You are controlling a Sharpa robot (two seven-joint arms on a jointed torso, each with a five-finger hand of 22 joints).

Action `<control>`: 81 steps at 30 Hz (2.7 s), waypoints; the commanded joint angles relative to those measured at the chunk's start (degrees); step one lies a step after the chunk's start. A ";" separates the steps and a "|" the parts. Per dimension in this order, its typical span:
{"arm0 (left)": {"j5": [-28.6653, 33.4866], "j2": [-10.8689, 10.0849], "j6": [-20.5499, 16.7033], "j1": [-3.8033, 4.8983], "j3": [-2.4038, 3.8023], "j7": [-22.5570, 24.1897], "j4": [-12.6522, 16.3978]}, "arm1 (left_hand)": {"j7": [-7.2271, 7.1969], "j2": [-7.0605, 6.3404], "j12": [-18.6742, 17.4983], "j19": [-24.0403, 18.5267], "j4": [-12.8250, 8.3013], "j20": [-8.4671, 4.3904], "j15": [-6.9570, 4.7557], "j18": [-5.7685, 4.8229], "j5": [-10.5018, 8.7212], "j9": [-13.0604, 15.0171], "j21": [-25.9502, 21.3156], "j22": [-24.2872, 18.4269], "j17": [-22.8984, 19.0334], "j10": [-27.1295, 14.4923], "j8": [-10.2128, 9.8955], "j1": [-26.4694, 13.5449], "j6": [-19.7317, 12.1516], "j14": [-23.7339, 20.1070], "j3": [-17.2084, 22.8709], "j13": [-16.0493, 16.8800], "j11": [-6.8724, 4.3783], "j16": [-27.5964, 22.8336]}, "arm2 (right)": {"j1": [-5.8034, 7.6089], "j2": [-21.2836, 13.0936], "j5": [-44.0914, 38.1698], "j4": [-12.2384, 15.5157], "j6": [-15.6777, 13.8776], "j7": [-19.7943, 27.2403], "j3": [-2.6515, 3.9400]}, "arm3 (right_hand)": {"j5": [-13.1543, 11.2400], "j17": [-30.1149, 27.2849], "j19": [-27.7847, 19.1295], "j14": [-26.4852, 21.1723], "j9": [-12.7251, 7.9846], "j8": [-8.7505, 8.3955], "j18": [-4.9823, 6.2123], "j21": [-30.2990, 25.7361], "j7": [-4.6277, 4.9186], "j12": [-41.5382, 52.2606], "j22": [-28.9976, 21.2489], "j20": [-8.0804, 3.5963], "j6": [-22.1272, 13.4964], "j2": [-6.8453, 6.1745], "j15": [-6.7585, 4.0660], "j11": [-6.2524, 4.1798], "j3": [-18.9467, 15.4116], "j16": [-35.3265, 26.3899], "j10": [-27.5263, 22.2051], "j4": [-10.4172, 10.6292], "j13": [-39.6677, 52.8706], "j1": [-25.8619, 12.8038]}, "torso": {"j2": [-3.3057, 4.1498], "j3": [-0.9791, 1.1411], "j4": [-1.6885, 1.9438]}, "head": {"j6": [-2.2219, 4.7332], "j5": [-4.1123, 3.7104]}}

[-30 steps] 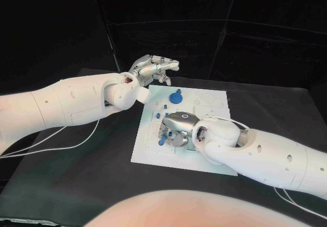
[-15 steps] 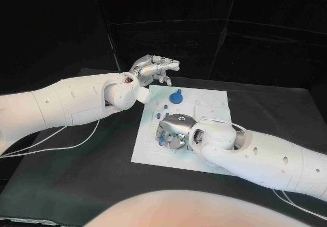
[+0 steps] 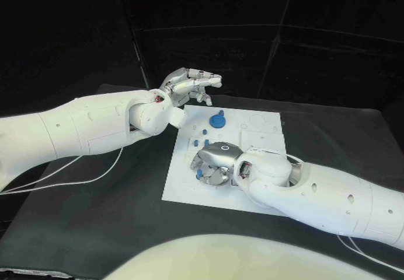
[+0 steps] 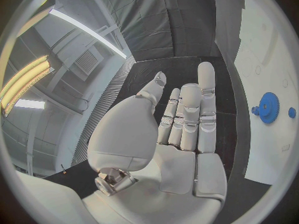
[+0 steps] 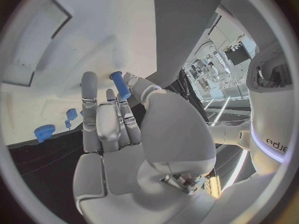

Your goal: Assemble the parts on the task board

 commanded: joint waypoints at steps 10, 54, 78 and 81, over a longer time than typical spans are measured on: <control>0.16 -0.23 0.77 0.11 0.04 0.03 -0.08 | 0.11 0.40 0.13 0.01 0.00 0.32 -0.04 0.64 0.02 -0.02 -0.39 -0.05 -0.06 -0.36 0.38 0.35 -0.32 -0.54 -0.45 0.08 0.15 -0.20 | 0.11 -3.96 0.32 3.39 -8.85 1.21 0.08 | 2.52 -3.47 -0.33 -2.40 0.21 0.24 0.37 -2.60 0.03 5.10 -1.83 0.45 -2.41 0.21 0.25 0.11 -10.05 -1.75 -5.98 1.58 0.61 -0.14 | -0.02 0.05 -0.09 | 0.14 -0.12; 0.15 -1.54 1.67 0.08 -0.59 -0.12 0.26 | 0.16 0.72 0.48 0.08 0.48 0.38 0.02 0.64 0.03 0.00 -0.58 -0.24 0.42 -0.65 0.56 0.03 -0.51 -0.43 -1.28 0.11 0.20 0.35 | -1.77 -28.71 18.53 13.51 -7.19 -21.34 2.36 | 4.34 29.97 11.83 6.04 2.91 15.01 -2.07 8.39 -3.98 79.24 15.14 -3.66 1.74 5.93 -4.09 -5.33 -32.86 14.76 27.74 20.86 76.01 -6.91 | -0.95 -0.27 -1.42 | 1.81 -8.35; 0.15 -2.00 2.34 0.08 -0.66 -0.90 0.57 | 0.17 0.79 0.58 0.13 0.63 0.40 0.03 0.64 0.03 -0.01 -0.62 -0.28 0.79 -0.77 0.60 -0.08 -0.61 -0.30 -1.56 0.11 0.21 0.66 | -3.15 -26.26 15.51 12.24 -2.73 -23.55 2.32 | 2.42 30.06 11.85 6.04 4.74 18.64 -2.17 8.81 -4.67 78.60 15.98 -4.00 1.81 6.49 -4.52 -5.89 -34.72 14.78 27.40 20.46 75.76 -7.17 | -0.85 -0.20 -1.31 | 1.54 -8.64; 0.15 -2.02 2.12 0.08 -0.66 -0.71 0.59 | 0.17 0.79 0.58 0.14 0.64 0.40 0.03 0.64 0.03 -0.01 -0.62 -0.28 0.79 -0.77 0.60 -0.08 -0.61 -0.30 -1.56 0.11 0.21 0.66 | -3.51 -25.58 14.87 11.88 -2.69 -23.61 2.32 | 3.66 30.10 11.82 6.04 5.32 19.55 -2.18 8.83 -4.85 78.50 16.06 -4.13 1.83 7.39 -4.67 -6.03 -34.39 14.78 27.42 19.75 75.83 -5.06 | -0.87 -0.20 -1.35 | 1.43 -8.41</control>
